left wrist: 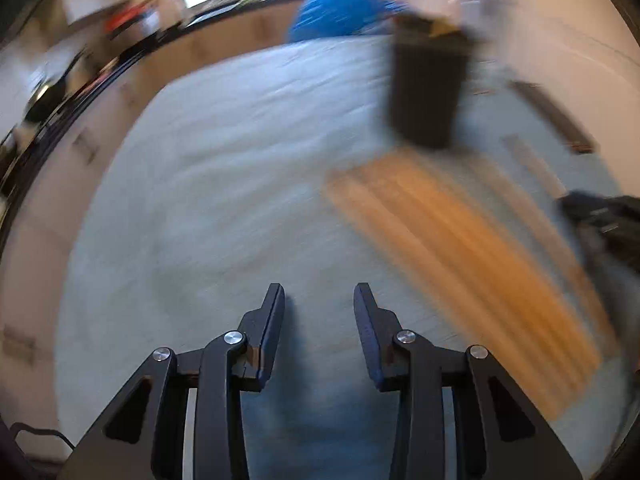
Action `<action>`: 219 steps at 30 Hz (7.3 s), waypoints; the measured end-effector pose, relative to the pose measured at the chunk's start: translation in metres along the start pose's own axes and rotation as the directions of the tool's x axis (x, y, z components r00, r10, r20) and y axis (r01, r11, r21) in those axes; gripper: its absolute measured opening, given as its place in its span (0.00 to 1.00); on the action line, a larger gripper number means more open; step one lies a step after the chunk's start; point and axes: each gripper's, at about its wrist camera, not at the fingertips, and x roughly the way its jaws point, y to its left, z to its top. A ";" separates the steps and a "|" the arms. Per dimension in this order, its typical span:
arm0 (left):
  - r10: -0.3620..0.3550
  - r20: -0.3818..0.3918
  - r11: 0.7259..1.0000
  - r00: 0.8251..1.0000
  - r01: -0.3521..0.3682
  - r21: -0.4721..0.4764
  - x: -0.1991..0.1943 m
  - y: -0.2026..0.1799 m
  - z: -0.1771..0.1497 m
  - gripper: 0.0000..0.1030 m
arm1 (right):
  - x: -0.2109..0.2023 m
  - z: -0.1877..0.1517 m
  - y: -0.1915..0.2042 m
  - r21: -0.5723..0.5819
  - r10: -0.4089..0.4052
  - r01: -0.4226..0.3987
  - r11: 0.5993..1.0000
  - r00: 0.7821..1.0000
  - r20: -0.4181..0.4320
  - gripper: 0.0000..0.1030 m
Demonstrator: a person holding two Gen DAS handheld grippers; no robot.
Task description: Organize utensils
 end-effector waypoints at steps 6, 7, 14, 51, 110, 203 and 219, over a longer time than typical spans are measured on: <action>-0.002 -0.009 0.984 1.000 0.000 -0.179 -0.016 0.073 -0.014 0.33 | 0.000 -0.001 0.002 -0.010 -0.013 0.013 1.000 1.000 0.008 0.19; -0.031 0.012 0.979 0.999 0.032 -0.200 -0.019 0.074 -0.010 0.33 | 0.000 0.000 0.003 -0.013 -0.017 0.017 1.000 1.000 0.010 0.19; -0.197 0.064 0.976 0.978 0.202 -0.086 -0.021 -0.009 0.014 0.39 | -0.001 -0.001 0.003 -0.004 -0.017 0.017 1.000 1.000 0.009 0.20; -0.002 -0.071 0.991 0.998 -0.008 -0.135 0.033 -0.012 0.048 0.19 | 0.010 0.022 -0.004 -0.044 0.027 -0.031 0.999 0.995 -0.097 0.21; 0.024 -0.171 0.922 0.985 -0.088 -0.376 -0.006 0.069 -0.013 0.35 | 0.039 0.061 -0.018 0.002 0.058 -0.058 0.998 0.993 -0.105 0.19; -0.128 0.601 0.942 0.789 0.286 -0.175 -0.105 -0.008 0.249 0.06 | -0.071 0.218 0.026 0.153 0.013 -0.149 0.977 0.757 0.654 0.07; -0.075 0.585 0.922 0.807 0.280 -0.268 -0.156 0.033 0.175 0.53 | -0.111 0.163 0.023 0.103 0.040 -0.135 0.985 0.776 0.630 0.39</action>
